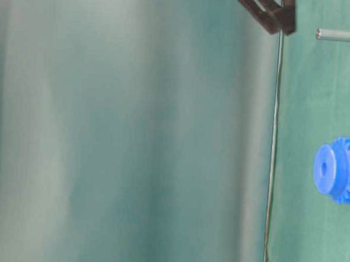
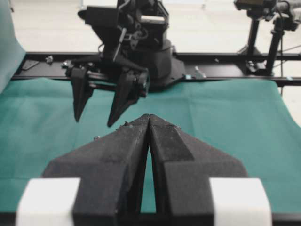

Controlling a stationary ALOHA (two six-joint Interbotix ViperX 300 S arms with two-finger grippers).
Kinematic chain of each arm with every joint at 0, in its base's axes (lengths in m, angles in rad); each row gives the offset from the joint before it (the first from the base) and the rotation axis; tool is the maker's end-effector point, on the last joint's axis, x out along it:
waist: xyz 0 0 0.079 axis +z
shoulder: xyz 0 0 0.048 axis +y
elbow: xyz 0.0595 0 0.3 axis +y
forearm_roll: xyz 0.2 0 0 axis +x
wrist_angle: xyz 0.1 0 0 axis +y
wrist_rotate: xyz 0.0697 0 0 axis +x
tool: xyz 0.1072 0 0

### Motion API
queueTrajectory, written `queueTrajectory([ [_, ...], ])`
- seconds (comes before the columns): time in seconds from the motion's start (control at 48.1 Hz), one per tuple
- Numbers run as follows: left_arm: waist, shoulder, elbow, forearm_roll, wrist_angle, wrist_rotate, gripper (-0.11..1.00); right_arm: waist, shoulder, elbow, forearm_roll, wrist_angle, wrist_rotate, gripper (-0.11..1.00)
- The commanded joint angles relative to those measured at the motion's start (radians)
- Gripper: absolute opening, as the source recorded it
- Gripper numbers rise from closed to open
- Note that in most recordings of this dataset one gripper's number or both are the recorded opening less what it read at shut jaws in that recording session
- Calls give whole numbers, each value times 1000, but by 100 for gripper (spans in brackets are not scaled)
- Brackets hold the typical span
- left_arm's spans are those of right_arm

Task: Insert the shaft placed at a random location into the center hole of the small gear at another random location.
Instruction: 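Move the right gripper over the upright silver shaft, then lower the right gripper and close it around the silver shaft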

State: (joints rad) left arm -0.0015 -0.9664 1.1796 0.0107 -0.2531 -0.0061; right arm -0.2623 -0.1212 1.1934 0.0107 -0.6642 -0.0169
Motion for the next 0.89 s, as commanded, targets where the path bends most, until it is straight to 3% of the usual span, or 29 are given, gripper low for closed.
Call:
queueTrajectory([
  [0.0, 3, 5, -25, 3, -5, 0, 0, -6, 32, -18, 5, -37, -18, 86],
  [0.624, 3, 9, -23, 2, 3, 0, 0, -5, 126, -34, 11, -69, -17, 81],
  [0.77, 3, 8, -23, 2, 3, 0, 0, -5, 126, -34, 8, -64, -15, 72],
  [0.874, 3, 8, -23, 2, 3, 0, 0, -5, 126, -32, 2, -63, -17, 50],
])
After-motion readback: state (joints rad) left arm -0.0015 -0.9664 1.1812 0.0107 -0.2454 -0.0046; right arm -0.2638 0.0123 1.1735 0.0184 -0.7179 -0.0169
